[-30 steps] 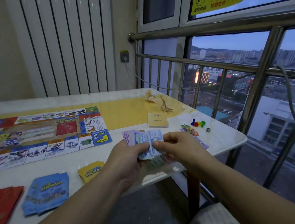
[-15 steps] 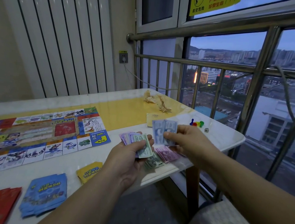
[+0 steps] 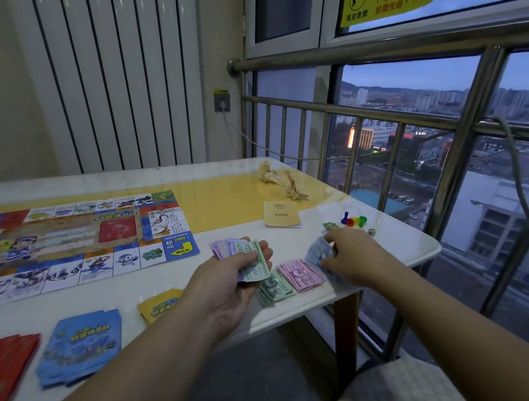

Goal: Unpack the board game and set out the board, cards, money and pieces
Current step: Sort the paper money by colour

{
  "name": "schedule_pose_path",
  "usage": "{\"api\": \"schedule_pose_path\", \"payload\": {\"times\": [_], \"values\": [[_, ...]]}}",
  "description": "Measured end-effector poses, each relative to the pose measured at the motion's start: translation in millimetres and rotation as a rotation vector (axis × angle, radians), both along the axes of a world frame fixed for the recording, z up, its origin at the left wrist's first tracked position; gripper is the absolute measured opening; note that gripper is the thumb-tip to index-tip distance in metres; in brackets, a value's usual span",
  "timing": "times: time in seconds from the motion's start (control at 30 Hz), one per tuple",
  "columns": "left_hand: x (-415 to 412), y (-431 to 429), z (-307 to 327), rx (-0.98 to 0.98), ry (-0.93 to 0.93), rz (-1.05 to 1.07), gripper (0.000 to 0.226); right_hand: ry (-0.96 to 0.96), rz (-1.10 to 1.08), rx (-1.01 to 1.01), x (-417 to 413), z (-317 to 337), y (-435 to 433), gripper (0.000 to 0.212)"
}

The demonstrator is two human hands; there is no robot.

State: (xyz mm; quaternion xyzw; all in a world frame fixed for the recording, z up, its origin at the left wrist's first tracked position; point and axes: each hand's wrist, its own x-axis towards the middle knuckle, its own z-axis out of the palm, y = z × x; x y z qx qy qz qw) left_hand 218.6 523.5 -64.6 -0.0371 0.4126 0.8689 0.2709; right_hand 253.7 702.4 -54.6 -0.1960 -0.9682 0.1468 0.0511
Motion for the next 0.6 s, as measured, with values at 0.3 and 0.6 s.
{"api": "schedule_pose_path", "payload": {"times": [0.3,0.6], "values": [[-3.0,-1.8,-2.1,-0.030,-0.025,-0.027,0.012,-0.020,-0.028,0.259,7.9,-3.0,-2.0,0.058],[1.9,-9.7,2.5,-0.013,-0.026,-0.117,0.018,0.274,0.212,-0.345,10.2,11.1,-41.9,0.033]]}}
